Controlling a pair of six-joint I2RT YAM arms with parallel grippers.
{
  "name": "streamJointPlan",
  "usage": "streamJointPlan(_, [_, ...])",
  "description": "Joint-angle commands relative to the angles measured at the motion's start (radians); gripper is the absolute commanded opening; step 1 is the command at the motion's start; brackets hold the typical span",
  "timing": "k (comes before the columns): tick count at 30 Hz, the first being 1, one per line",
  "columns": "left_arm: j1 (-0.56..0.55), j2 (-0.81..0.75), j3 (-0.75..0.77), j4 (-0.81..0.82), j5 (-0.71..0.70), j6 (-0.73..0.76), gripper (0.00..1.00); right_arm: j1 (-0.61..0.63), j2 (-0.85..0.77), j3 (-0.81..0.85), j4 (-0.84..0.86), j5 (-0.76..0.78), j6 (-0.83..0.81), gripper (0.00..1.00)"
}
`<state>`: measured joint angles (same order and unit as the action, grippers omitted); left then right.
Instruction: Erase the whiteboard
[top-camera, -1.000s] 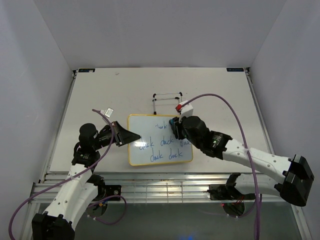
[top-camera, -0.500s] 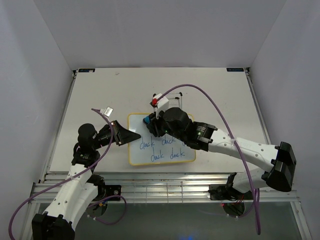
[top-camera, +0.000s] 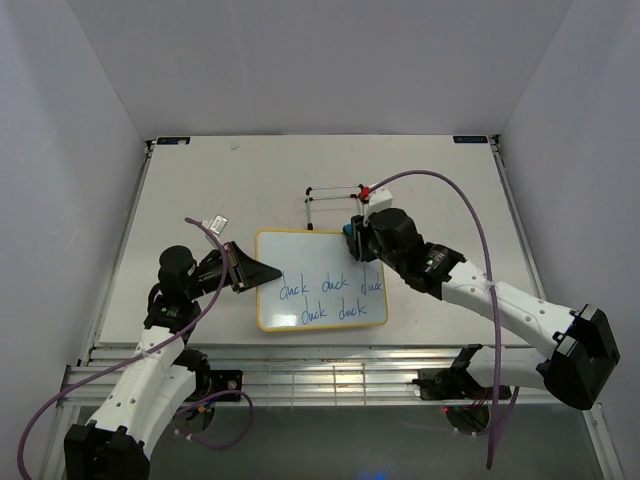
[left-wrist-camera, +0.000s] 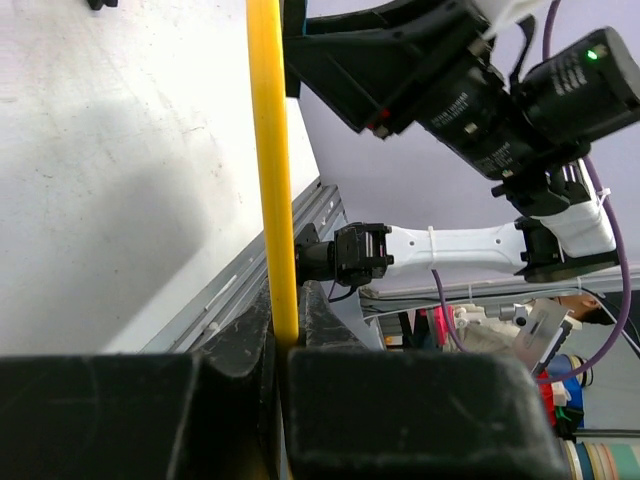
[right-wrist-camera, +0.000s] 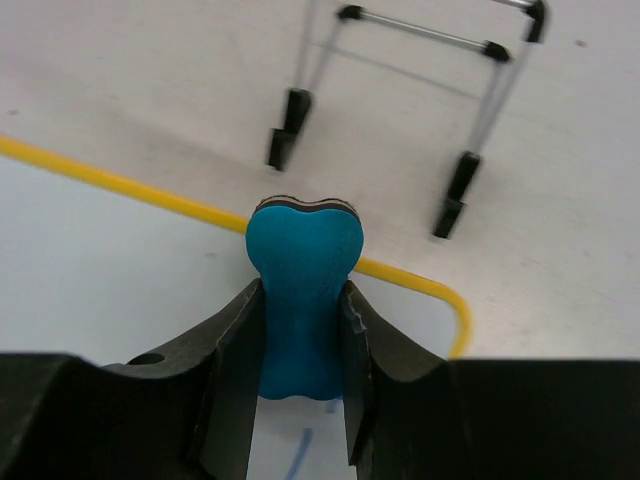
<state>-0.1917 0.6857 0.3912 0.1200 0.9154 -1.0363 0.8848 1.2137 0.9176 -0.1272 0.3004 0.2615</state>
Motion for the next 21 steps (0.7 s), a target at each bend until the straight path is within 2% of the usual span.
streamJointPlan(1, [-0.017, -0.064, 0.063, 0.264, 0.192, -0.054, 0.0, -0.066, 0.023, -0.047, -0.167, -0.006, -0.024, 0.08])
streamJointPlan(5, [-0.018, -0.058, 0.041, 0.273, 0.185, -0.054, 0.0, -0.055, 0.078, 0.053, -0.164, -0.121, -0.016, 0.08])
streamJointPlan(10, [-0.018, -0.054, 0.032, 0.277, 0.18, -0.057, 0.0, 0.077, 0.187, 0.208, -0.152, -0.161, 0.01, 0.08])
streamJointPlan(14, [-0.018, -0.051, 0.032, 0.283, 0.174, -0.057, 0.0, 0.198, 0.331, 0.404, -0.17, -0.173, 0.021, 0.08])
streamJointPlan(17, [-0.018, -0.054, 0.035, 0.285, 0.175, -0.057, 0.0, 0.275, 0.486, 0.686, -0.271, -0.158, -0.001, 0.08])
streamJointPlan(18, [-0.018, -0.054, 0.037, 0.285, 0.175, -0.057, 0.0, 0.282, 0.556, 0.735, -0.335, -0.127, -0.007, 0.08])
streamJointPlan(21, [-0.02, -0.061, 0.037, 0.285, 0.175, -0.059, 0.0, 0.281, 0.616, 0.79, -0.396, -0.057, -0.005, 0.08])
